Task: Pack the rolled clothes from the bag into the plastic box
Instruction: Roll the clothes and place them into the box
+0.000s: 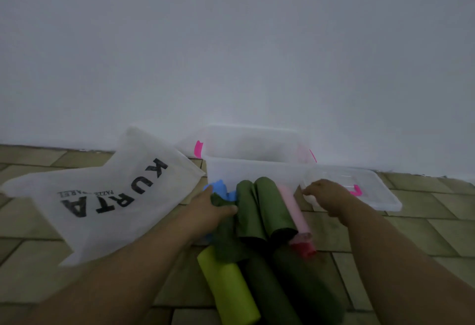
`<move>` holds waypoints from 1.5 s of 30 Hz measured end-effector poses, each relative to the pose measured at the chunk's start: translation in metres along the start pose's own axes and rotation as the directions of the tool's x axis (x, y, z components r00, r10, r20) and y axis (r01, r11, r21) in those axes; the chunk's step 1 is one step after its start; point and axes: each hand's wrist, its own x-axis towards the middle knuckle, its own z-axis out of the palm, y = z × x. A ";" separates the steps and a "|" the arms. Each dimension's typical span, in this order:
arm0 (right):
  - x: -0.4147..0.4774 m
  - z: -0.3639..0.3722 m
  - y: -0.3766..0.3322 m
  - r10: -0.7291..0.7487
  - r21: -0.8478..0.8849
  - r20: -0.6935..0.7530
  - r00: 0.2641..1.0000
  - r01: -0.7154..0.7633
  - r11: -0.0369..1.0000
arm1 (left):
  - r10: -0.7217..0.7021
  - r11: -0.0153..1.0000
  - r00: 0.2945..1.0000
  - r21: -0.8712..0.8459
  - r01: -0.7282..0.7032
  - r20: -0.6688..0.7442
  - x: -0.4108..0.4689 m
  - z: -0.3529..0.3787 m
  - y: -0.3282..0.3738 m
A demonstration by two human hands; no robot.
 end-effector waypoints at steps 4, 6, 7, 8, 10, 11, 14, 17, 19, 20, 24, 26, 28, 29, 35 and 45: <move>-0.046 -0.024 -0.003 -0.142 0.008 -0.125 0.982 0.144 0.989 | 0.139 0.941 0.990 0.306 -0.142 0.031 -0.025 -0.032 0.011; -0.084 -0.021 -0.013 -0.252 -0.082 -0.052 0.966 0.247 0.966 | 0.138 0.887 0.989 0.438 -0.149 0.059 -0.047 -0.041 0.008; -0.106 -0.011 -0.018 -0.300 -0.116 0.032 0.953 0.302 0.946 | 0.126 0.856 0.990 0.496 -0.144 0.070 -0.059 -0.042 0.004; -0.128 0.003 -0.022 -0.336 -0.158 0.130 0.933 0.354 0.922 | 0.121 0.835 0.990 0.531 -0.144 0.077 -0.071 -0.040 0.000; -0.163 0.045 -0.025 -0.382 -0.264 0.292 0.877 0.458 0.849 | 0.097 0.831 0.992 0.542 -0.128 0.085 -0.096 -0.035 -0.006; -0.177 0.067 -0.026 -0.400 -0.328 0.312 0.862 0.493 0.806 | 0.073 0.841 0.993 0.530 -0.111 0.092 -0.106 -0.032 -0.009; -0.194 0.113 -0.023 -0.511 -0.508 0.128 0.850 0.499 0.702 | -0.001 0.913 0.992 0.404 -0.050 0.124 -0.130 -0.024 -0.019; -0.200 0.131 -0.022 -0.544 -0.481 0.005 0.839 0.479 0.735 | -0.179 0.974 0.966 -0.108 0.201 0.184 -0.149 -0.016 -0.025; -0.207 0.143 -0.022 -0.578 -0.443 0.005 0.816 0.520 0.730 | -0.275 0.811 0.934 -0.467 0.353 0.228 -0.157 -0.011 -0.030; -0.212 0.149 -0.022 -0.586 -0.419 0.014 0.810 0.537 0.732 | -0.313 0.722 0.917 -0.566 0.398 0.247 -0.159 -0.009 -0.033; -0.220 0.170 -0.019 -0.568 -0.277 0.015 0.823 0.549 0.788 | -0.399 0.580 0.876 -0.666 0.469 0.270 -0.157 -0.005 -0.039; -0.219 0.173 -0.018 -0.554 -0.189 0.000 0.833 0.544 0.818 | -0.421 0.579 0.870 -0.662 0.476 0.256 -0.152 -0.002 -0.038; -0.215 0.173 -0.016 -0.576 -0.163 -0.011 0.817 0.567 0.807 | -0.453 0.584 0.862 -0.656 0.478 0.225 -0.145 0.000 -0.036; -0.212 0.172 -0.015 -0.597 -0.160 -0.014 0.802 0.588 0.793 | -0.463 0.590 0.864 -0.659 0.467 0.198 -0.140 0.000 -0.036; -0.199 0.158 -0.018 -0.705 -0.238 0.053 0.707 0.695 0.679 | -0.507 0.646 0.860 -0.636 0.422 0.057 -0.118 -0.010 -0.039; -0.221 0.160 -0.006 -0.649 -0.329 0.047 0.759 0.625 0.708 | -0.189 0.931 0.977 0.335 0.146 0.101 -0.116 -0.036 -0.045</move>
